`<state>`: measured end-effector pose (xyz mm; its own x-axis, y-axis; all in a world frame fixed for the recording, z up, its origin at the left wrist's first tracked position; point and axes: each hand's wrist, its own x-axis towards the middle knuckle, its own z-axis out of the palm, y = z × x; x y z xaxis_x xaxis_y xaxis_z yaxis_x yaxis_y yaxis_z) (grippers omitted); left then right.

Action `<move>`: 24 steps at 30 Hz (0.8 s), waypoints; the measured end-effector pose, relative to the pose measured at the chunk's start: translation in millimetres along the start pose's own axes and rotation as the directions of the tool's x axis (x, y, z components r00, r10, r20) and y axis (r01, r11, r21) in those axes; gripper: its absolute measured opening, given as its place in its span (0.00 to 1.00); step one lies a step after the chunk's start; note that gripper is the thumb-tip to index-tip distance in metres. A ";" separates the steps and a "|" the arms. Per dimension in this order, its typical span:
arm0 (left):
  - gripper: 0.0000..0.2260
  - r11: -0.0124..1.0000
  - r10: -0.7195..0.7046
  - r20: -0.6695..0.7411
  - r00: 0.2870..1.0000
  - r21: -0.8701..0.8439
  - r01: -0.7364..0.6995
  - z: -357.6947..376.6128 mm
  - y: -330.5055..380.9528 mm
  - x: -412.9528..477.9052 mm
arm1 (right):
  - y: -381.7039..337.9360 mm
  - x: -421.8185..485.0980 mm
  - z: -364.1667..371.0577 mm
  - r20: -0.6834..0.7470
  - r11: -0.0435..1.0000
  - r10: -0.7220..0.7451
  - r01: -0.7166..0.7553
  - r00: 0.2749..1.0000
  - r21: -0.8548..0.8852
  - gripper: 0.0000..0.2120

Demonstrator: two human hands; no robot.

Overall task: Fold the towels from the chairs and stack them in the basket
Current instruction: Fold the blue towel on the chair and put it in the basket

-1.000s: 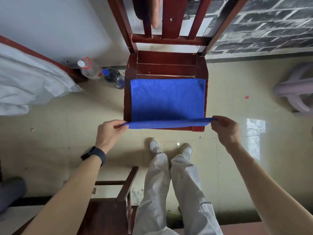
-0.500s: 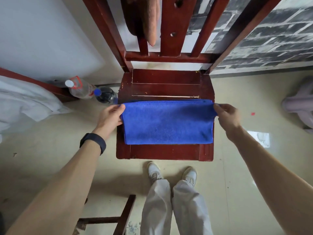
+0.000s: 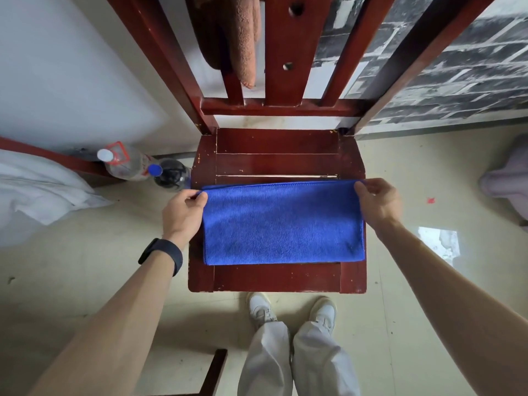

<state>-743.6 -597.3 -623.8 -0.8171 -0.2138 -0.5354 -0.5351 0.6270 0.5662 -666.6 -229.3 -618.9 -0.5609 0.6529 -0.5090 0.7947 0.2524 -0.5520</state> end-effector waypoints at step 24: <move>0.09 0.985 -0.150 0.230 0.962 0.115 0.126 -19.0 -20.2 -62.4 | 50.7 -76.0 -25.5 0.177 0.979 0.191 -0.174 0.966 -0.108 0.12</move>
<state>-685.8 -610.8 -589.9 -0.6562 -0.1278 -0.7437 -0.6057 0.6770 0.4181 -577.8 -247.9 -591.4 -0.4306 0.5525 -0.7137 0.9006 0.2109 -0.3802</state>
